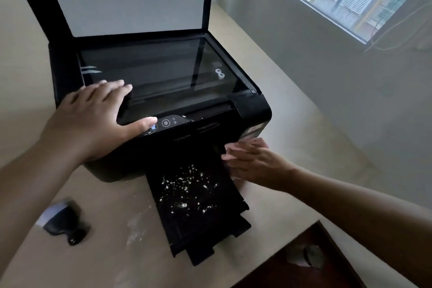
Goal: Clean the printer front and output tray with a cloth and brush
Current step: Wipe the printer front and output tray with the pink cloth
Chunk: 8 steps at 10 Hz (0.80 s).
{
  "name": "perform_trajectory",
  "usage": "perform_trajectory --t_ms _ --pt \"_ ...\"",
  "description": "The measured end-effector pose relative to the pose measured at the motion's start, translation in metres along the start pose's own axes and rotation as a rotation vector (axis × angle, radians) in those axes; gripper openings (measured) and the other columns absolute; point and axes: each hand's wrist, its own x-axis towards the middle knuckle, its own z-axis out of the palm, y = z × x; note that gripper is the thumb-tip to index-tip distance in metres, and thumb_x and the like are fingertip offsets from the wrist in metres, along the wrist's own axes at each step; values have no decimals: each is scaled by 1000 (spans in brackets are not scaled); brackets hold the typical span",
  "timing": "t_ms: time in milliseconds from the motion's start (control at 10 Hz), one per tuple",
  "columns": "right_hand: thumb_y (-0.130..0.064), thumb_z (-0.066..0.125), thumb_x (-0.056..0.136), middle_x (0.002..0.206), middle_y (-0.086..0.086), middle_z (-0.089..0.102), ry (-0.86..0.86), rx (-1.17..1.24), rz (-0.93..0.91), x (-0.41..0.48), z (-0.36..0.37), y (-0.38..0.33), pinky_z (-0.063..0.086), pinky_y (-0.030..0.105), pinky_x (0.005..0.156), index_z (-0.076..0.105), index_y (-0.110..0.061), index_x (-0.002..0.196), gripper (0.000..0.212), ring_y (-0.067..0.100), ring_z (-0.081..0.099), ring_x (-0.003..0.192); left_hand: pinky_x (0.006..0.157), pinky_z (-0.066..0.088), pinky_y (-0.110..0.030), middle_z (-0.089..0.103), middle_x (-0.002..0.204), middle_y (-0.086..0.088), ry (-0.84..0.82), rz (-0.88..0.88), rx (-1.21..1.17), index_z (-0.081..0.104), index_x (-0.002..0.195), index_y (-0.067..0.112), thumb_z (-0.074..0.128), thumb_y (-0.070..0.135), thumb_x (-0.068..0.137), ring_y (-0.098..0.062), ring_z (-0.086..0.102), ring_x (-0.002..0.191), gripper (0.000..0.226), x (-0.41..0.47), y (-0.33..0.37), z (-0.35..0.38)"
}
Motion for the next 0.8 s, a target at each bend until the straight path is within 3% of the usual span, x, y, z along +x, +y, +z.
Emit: perform_trajectory --t_ms 100,200,300,400,500,600,700,800 --pt "-11 49 102 149 8 45 -28 70 28 -13 -8 17 35 49 114 59 -24 126 29 30 31 145 113 24 -47 31 156 10 45 -8 25 31 146 35 21 95 72 -17 25 144 95 1 -5 8" --pt "-9 60 95 146 4 33 319 328 570 2 -3 7 44 41 108 57 -24 121 30 25 33 143 113 26 -50 31 155 12 39 -25 15 29 145 36 28 92 74 -18 26 143 90 5 -14 15" --pt "-14 58 91 134 -4 48 460 477 1028 26 12 -13 48 39 102 69 -18 110 22 10 41 129 116 22 -50 29 154 12 9 -49 -41 26 145 36 31 92 74 -20 24 143 90 11 -16 20" --pt "-9 75 82 109 13 66 413 427 1055 22 32 -30 57 42 81 73 -5 93 12 28 53 110 117 19 -51 29 152 6 8 -102 -80 28 143 39 29 93 73 -23 23 143 88 15 -1 20" --pt "-21 74 84 114 13 65 260 415 995 9 40 -32 57 41 80 73 -9 99 19 33 55 111 117 19 -51 30 153 2 9 -113 -117 32 143 38 27 90 74 -26 22 143 86 20 32 13" --pt "-36 61 87 118 2 51 365 360 1206 3 38 -33 44 39 87 68 -29 96 13 28 42 105 116 25 -50 36 151 -5 33 -23 -186 38 143 26 36 77 77 -26 30 140 83 26 77 3" --pt "-35 65 83 111 7 50 375 428 1336 6 42 -35 50 45 81 67 -27 101 20 33 45 97 116 26 -45 39 150 -2 49 145 -224 39 143 25 43 66 81 -20 32 139 74 37 131 -1" --pt "-40 73 79 131 7 45 273 675 1365 14 49 -44 44 41 96 61 -22 116 43 30 44 109 112 25 -39 33 154 7 -35 243 -286 35 144 35 44 66 82 -14 25 141 70 58 175 3"
